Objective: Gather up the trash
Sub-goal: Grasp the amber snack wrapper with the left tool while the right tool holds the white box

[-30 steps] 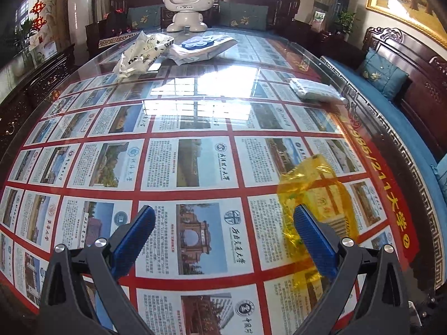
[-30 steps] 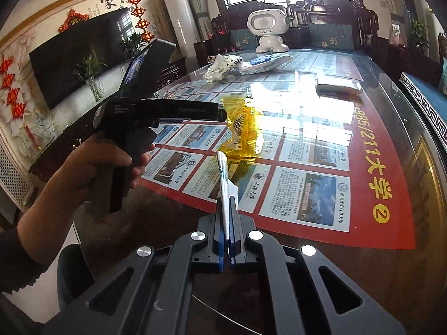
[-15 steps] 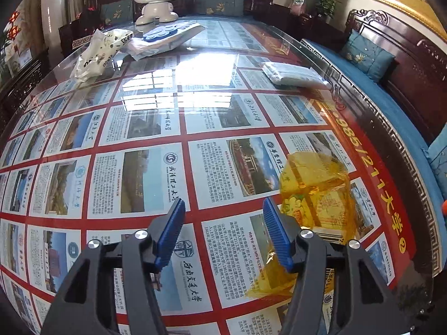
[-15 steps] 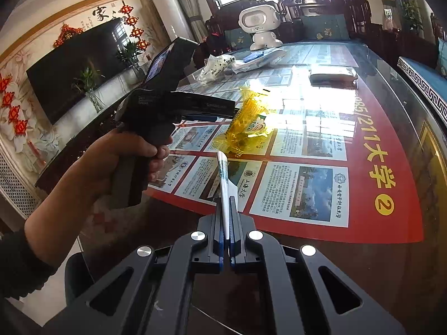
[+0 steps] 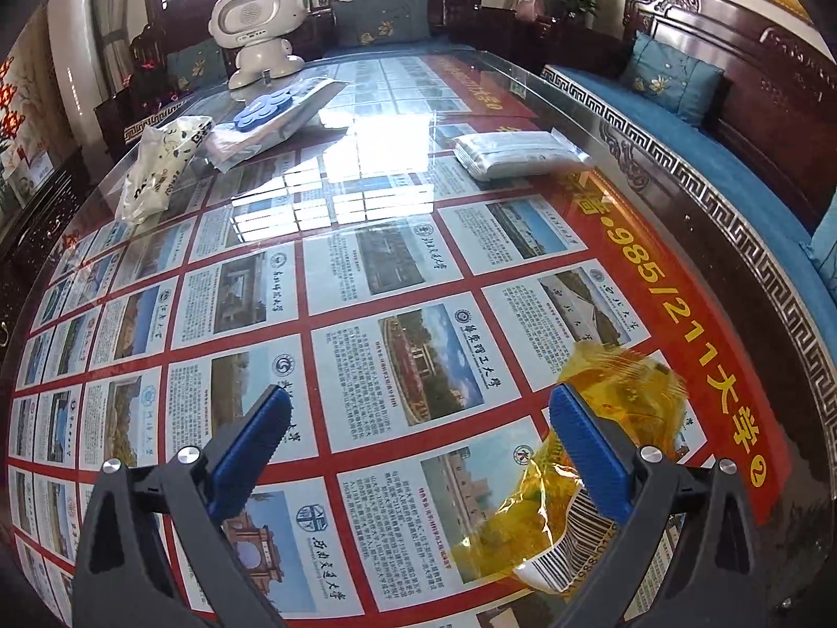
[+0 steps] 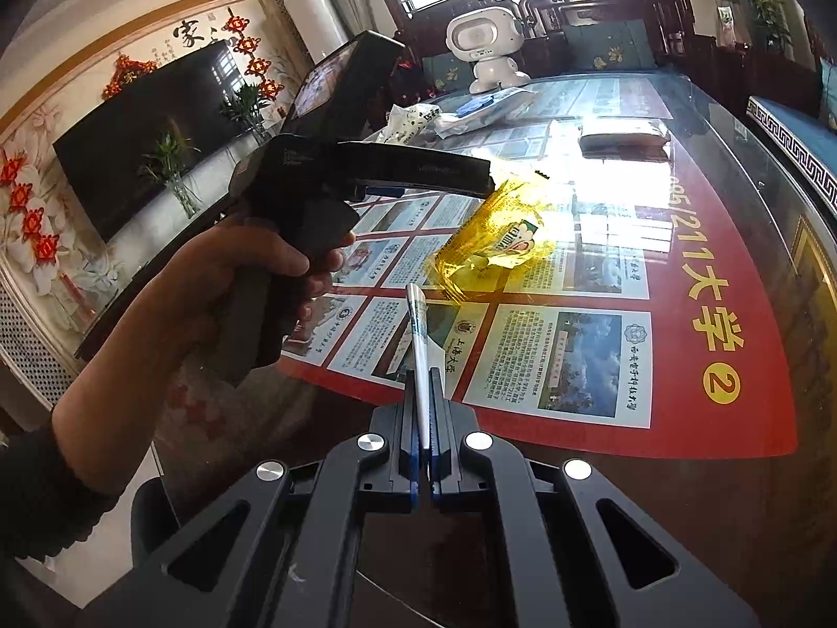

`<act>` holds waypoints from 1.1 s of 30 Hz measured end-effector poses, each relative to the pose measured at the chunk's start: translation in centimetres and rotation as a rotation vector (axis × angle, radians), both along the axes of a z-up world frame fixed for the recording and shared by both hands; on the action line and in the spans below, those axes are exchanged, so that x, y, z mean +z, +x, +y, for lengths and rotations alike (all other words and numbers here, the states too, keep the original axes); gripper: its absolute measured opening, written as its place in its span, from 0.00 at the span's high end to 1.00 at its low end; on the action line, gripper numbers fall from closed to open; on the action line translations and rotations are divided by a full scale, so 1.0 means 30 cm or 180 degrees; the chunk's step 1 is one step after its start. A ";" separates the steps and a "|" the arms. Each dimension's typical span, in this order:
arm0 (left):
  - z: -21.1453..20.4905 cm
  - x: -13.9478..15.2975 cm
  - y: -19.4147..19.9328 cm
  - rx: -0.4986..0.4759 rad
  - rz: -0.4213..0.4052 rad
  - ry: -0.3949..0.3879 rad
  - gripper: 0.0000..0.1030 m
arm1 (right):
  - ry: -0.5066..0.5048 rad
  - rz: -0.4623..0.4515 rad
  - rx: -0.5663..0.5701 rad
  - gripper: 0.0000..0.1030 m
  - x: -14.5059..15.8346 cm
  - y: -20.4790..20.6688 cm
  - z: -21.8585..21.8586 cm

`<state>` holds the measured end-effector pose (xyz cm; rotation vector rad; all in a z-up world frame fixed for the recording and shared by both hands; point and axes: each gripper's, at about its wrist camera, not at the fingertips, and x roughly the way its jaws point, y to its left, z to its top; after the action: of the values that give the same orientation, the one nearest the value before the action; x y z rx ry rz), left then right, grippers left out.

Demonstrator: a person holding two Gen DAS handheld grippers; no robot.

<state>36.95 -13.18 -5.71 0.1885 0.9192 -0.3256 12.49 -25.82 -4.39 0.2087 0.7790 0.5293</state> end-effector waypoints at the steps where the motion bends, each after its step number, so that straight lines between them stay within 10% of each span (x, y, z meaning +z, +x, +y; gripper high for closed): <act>1: -0.022 -0.006 -0.001 -0.0064 0.0001 0.0065 0.04 | 0.0000 0.0001 0.0017 0.97 0.000 0.000 0.002; 19: -0.126 -0.035 -0.143 -0.0498 -0.0582 0.0355 0.23 | 0.0073 0.0018 0.0036 0.97 0.003 -0.001 -0.003; 26: -0.042 0.077 -0.154 -0.0615 -0.0604 -0.0235 0.11 | 0.0070 0.0028 0.0024 0.97 0.006 0.001 -0.008; 33: -0.096 0.093 -0.198 -0.1448 0.0119 -0.0926 0.05 | 0.0098 0.0038 0.0047 0.97 0.004 -0.011 -0.004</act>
<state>31.02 -16.05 -2.93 0.1213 0.8492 -0.8806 12.16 -25.94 -4.26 0.2349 0.7848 0.5548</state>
